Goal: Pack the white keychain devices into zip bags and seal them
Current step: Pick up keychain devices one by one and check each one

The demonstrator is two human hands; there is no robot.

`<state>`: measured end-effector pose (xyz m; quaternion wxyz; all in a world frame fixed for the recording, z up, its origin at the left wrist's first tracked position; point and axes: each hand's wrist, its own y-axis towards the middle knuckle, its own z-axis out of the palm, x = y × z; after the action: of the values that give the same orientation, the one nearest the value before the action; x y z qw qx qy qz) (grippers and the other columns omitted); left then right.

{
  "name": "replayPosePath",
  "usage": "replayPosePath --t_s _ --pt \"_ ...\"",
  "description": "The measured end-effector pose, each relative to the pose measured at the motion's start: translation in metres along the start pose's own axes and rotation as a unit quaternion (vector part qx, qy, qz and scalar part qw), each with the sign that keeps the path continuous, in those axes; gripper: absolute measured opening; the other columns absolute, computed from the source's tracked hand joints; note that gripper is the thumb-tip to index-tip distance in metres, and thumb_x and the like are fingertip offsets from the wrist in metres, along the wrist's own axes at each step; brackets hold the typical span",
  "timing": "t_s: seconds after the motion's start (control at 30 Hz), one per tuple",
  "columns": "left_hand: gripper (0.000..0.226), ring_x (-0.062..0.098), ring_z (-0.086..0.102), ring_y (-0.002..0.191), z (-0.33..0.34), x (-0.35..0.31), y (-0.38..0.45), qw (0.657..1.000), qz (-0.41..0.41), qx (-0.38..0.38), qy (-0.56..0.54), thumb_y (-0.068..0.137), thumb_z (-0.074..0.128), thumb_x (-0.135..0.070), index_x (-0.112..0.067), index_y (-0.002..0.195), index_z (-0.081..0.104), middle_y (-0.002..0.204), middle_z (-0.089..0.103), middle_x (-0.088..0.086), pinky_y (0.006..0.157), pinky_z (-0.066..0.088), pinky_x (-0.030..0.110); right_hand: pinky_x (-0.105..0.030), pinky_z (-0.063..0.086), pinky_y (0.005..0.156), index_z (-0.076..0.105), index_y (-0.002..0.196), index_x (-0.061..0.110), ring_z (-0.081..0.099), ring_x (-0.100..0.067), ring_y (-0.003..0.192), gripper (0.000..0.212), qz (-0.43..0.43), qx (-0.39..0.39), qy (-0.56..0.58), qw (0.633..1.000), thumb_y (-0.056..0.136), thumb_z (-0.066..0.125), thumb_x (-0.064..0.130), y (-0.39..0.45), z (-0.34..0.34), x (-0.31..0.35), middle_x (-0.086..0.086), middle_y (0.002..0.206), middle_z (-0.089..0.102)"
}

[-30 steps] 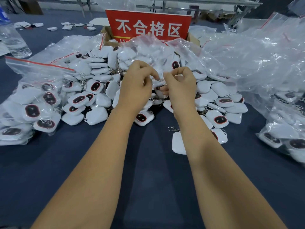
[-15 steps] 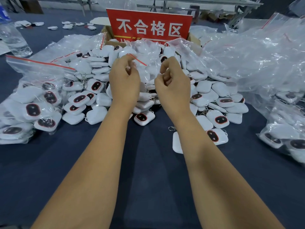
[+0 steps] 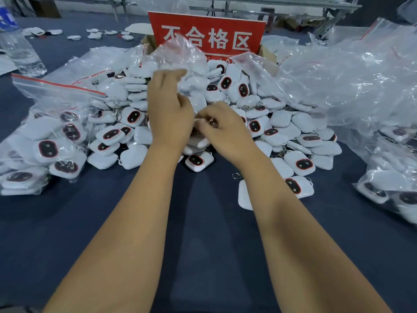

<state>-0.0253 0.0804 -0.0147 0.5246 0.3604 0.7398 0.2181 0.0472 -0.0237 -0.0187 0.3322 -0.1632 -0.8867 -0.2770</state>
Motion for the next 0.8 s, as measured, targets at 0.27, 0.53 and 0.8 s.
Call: replayPosePath --t_s 0.27,0.53,0.8 --pt "0.061 0.021 0.055 0.108 0.005 0.009 0.000 0.997 -0.028 0.070 0.031 0.078 0.040 0.015 -0.009 0.131 0.058 0.129 0.054 0.006 0.078 0.033 0.007 -0.024 0.047 0.059 0.059 0.083 0.020 0.054 -0.008 0.060 0.023 0.141 -0.182 0.239 0.943 0.103 0.048 0.022 0.005 -0.010 -0.004 0.006 0.069 0.057" --pt "0.042 0.023 0.051 0.119 0.012 -0.001 -0.004 0.991 -0.038 0.102 0.076 0.088 0.046 -0.003 -0.014 0.124 0.064 0.124 0.062 0.003 0.088 0.042 0.029 -0.030 0.057 0.077 0.058 0.112 0.005 0.072 -0.017 0.077 0.014 0.124 -0.120 0.465 0.868 0.098 0.055 0.001 0.007 -0.007 -0.004 -0.007 0.090 0.071" --pt "0.041 0.033 0.056 0.103 0.008 -0.019 -0.001 0.985 0.009 0.123 0.122 0.084 0.044 -0.002 -0.013 0.114 0.069 0.107 0.068 0.012 0.080 0.039 0.035 -0.024 0.055 0.069 0.056 0.119 0.008 0.070 -0.010 0.083 0.025 0.156 -0.111 0.388 0.902 0.095 0.057 0.001 0.005 0.001 -0.006 -0.009 0.103 0.073"
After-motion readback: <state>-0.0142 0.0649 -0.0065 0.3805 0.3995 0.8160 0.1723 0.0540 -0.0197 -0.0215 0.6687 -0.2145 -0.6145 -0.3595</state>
